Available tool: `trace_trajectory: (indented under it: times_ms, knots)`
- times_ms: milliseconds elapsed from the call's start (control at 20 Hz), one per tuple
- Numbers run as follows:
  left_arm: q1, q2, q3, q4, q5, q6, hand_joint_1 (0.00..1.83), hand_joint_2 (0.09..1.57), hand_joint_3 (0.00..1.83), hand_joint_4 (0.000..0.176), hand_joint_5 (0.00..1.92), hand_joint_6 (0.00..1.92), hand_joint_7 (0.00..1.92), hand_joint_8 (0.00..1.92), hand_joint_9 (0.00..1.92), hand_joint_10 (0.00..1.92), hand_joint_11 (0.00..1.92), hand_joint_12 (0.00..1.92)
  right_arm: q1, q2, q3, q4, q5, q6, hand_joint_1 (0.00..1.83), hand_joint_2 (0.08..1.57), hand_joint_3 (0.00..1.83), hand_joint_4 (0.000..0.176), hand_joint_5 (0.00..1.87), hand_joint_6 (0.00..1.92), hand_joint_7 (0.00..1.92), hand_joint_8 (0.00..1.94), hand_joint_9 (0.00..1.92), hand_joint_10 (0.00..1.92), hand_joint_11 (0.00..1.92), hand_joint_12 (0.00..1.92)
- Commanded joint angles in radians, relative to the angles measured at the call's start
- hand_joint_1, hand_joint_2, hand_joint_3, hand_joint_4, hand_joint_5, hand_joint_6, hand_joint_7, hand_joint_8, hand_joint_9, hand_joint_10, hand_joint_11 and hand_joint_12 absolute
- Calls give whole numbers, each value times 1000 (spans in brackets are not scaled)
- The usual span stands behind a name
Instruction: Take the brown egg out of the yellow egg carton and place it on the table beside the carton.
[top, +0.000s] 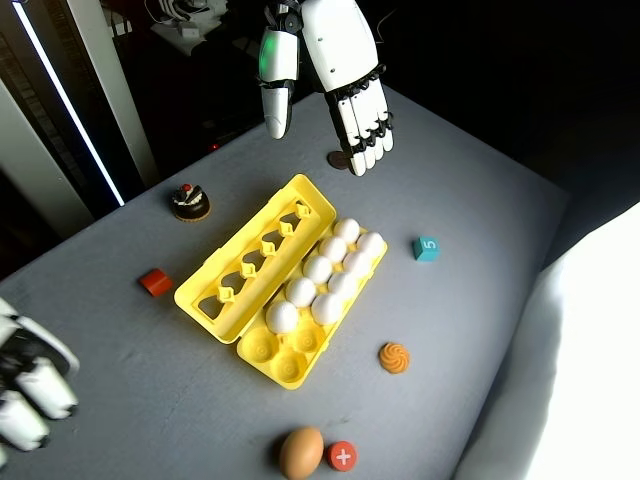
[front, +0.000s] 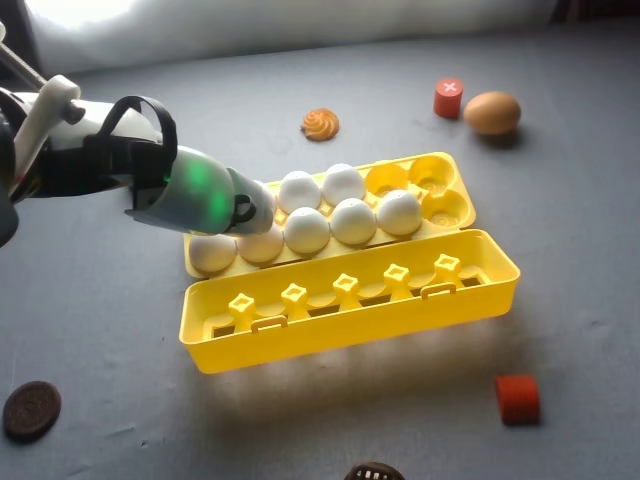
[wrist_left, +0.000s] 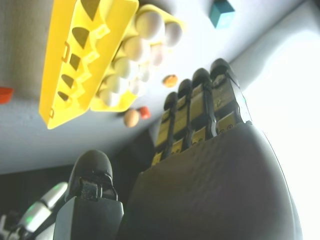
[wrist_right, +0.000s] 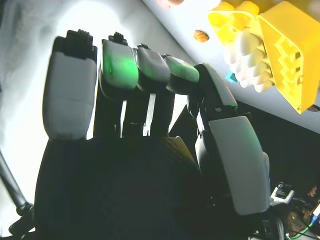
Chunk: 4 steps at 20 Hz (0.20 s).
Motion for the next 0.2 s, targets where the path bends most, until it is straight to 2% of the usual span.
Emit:
trace_trajectory:
  times_ms: [0,100,150]
  knots:
    - [-10,5,1,69,-26,0,0,1228,3,0,72,7,87,6,69,6,29,37,20,28,-17,-13,99,9,551,1485,0,0,848,1921,948,1941,1236,1921,1621,1921]
    - [-10,5,2,69,-26,0,0,1224,1,0,78,8,95,8,77,8,35,42,30,72,-63,-12,102,-14,643,1475,0,0,822,1921,895,1941,1201,1921,1592,1921]
    - [-10,5,2,69,-26,0,0,1225,1,0,69,3,81,2,61,1,19,37,31,93,-84,-12,104,-31,692,1465,0,0,718,1921,846,1941,1177,1921,1584,1921]
